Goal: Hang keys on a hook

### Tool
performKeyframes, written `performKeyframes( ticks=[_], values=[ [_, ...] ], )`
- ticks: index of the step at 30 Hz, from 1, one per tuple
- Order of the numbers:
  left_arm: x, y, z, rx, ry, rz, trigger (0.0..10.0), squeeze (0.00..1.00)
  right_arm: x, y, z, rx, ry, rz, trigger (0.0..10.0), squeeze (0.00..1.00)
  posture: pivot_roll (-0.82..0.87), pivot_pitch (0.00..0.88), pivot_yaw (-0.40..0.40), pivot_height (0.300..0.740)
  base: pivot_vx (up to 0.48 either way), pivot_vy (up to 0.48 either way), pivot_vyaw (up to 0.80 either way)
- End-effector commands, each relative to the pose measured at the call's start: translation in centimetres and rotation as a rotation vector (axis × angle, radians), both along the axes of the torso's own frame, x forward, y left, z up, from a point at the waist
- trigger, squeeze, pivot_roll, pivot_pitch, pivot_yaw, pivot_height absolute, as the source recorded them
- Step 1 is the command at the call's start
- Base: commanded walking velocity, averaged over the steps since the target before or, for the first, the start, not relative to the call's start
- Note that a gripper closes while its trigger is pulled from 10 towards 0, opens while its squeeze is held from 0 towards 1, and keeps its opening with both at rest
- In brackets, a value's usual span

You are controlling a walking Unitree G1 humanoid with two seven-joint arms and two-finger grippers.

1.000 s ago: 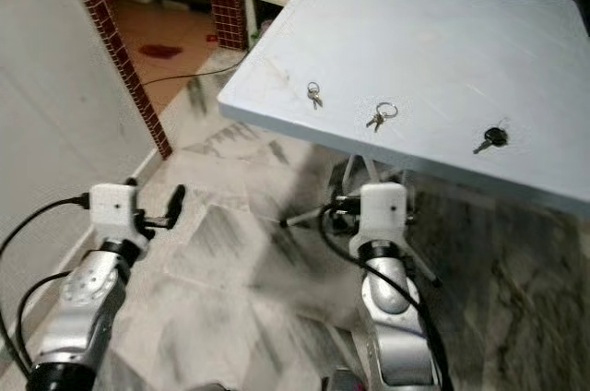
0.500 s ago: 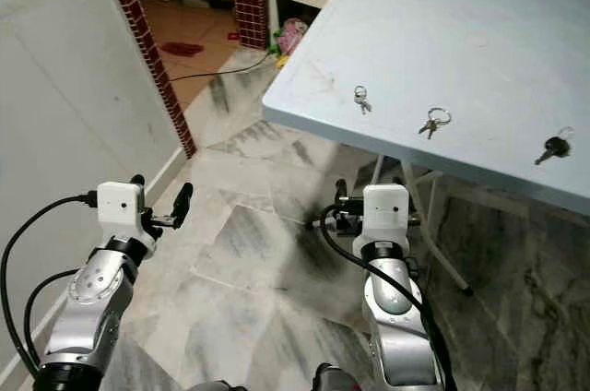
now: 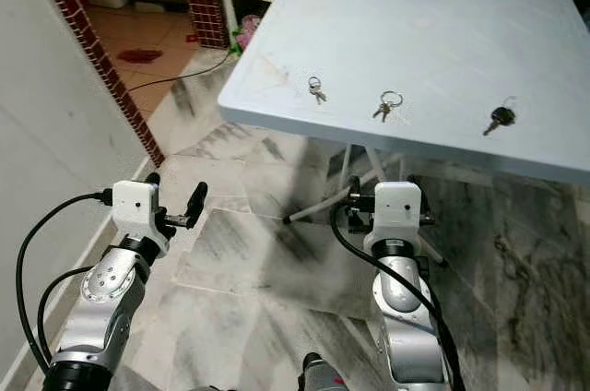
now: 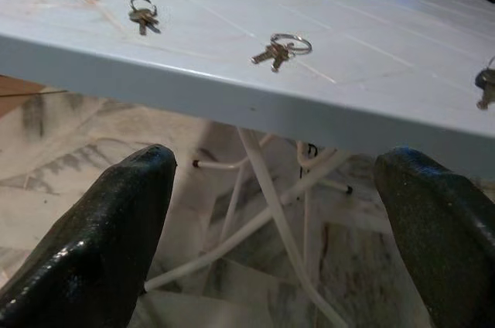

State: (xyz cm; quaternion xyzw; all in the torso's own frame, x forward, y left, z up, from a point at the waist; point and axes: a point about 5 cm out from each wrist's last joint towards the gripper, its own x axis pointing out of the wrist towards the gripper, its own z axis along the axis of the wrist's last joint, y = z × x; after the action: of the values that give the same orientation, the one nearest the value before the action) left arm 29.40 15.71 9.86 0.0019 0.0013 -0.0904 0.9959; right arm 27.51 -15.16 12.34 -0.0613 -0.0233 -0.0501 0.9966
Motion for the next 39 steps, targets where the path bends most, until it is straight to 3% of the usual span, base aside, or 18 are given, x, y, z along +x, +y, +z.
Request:
performKeyframes(
  ticks=[1, 11, 28, 39],
  values=[
    [0.02, 0.16, 0.38, 0.001, -0.015, -0.004, 10.0, 0.00, 0.07, 0.02, 0.06, 0.000, -0.004, -0.003, 10.0, 0.00, -0.11, 0.172, 0.044, 0.740, 0.000, 0.000, -0.78],
    [0.04, -0.17, 0.32, -0.034, -0.009, -0.007, 10.0, 0.00, 0.03, 0.05, 0.05, -0.006, -0.005, -0.002, 10.0, 0.00, -0.12, 0.176, 0.044, 0.740, 0.000, 0.000, -0.78],
    [-0.05, -0.27, 0.15, -0.013, -0.007, -0.021, 10.0, 0.00, -0.04, 0.17, -0.04, -0.010, -0.003, 0.010, 10.0, 0.00, -0.11, 0.173, 0.045, 0.740, 0.000, 0.000, -0.79],
    [-0.07, -0.19, 0.36, -0.004, -0.027, -0.012, 10.0, 0.00, 0.11, 0.79, 0.35, -0.027, -0.031, 0.062, 10.0, 0.00, -0.11, 0.174, 0.043, 0.740, 0.000, 0.000, -0.08]
  ],
)
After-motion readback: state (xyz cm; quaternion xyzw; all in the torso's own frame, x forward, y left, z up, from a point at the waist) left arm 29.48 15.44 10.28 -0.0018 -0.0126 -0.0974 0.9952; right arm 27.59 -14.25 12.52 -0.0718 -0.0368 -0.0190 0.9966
